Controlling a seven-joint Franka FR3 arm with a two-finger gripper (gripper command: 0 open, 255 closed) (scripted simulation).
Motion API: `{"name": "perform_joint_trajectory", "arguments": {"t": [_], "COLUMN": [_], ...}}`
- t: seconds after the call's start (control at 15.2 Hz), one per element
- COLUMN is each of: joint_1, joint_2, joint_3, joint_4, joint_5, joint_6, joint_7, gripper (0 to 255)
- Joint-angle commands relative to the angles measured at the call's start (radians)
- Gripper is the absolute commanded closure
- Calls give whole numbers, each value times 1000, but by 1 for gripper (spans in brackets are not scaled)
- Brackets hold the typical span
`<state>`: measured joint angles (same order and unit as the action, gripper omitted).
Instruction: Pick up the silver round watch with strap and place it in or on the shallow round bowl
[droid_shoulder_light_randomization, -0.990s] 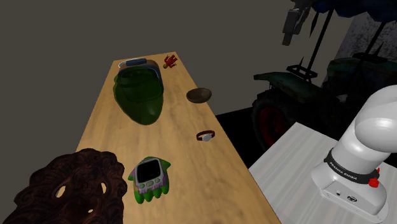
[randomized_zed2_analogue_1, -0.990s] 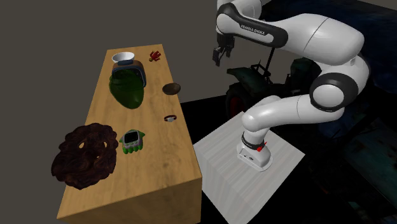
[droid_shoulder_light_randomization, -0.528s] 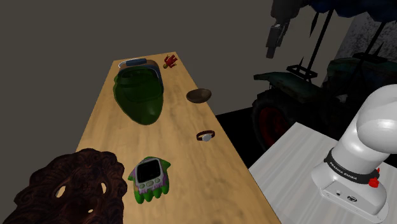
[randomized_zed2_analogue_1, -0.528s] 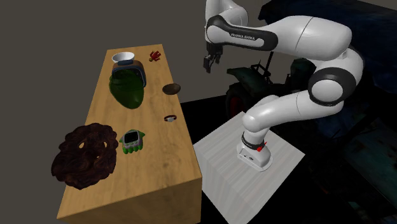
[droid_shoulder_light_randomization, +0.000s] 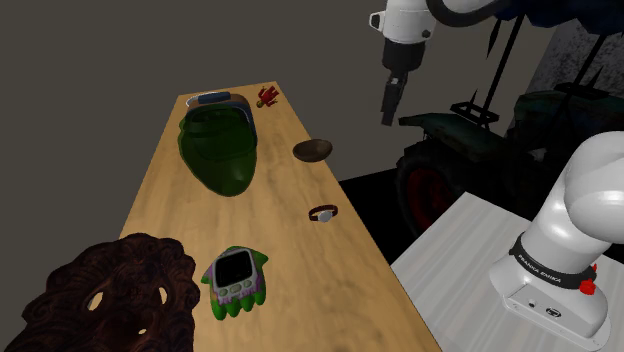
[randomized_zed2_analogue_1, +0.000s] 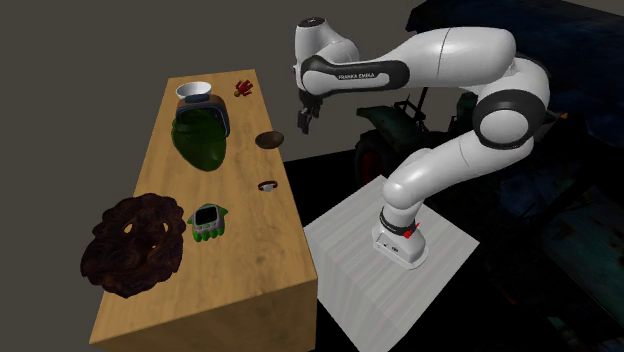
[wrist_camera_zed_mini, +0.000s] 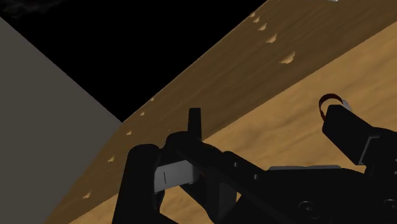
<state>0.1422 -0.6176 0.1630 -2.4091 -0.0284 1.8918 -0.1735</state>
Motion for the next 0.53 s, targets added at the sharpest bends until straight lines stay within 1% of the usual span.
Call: {"name": "perform_joint_trajectory", "arguments": {"t": [0.0,0.46], "joint_1": [23,88], "joint_2": [42,205], "joint_3": [25,102], "joint_4": [-5,-3], "joint_5": [12,32], "joint_6": [49,213], "joint_7": [0,-15], "gripper": [0,0]}}
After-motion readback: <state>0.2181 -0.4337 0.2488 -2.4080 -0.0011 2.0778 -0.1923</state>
